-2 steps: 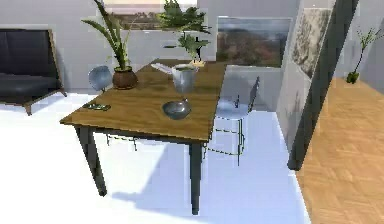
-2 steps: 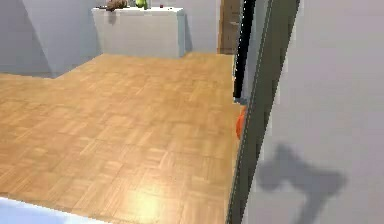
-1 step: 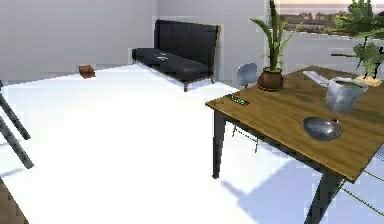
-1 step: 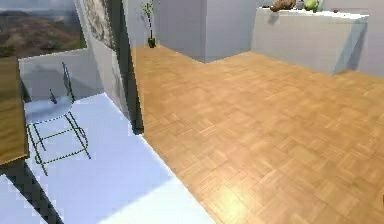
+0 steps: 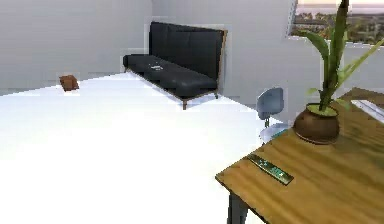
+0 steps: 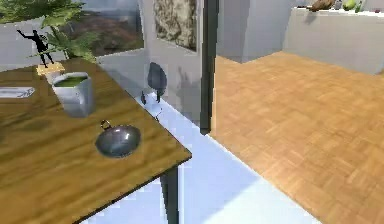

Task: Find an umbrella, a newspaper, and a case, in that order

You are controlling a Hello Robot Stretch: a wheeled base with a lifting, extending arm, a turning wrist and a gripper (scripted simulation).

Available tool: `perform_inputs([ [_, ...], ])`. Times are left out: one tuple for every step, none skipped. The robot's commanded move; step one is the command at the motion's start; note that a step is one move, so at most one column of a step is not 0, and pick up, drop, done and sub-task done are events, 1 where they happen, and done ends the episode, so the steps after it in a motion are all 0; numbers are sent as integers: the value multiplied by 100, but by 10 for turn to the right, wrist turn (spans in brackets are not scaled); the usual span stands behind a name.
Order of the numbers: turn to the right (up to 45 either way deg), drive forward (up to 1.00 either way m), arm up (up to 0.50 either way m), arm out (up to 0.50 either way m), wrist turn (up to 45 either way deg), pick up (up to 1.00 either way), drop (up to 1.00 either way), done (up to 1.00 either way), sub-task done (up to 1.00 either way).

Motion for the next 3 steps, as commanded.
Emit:
perform_inputs([
  [-360, 0, 0, 0, 0, 0, 0, 0, 0],
  [0, 70, 0, 0, 0, 0, 0, 0, 0],
  [390, 0, 0, 0, 0, 0, 0, 0, 0],
])
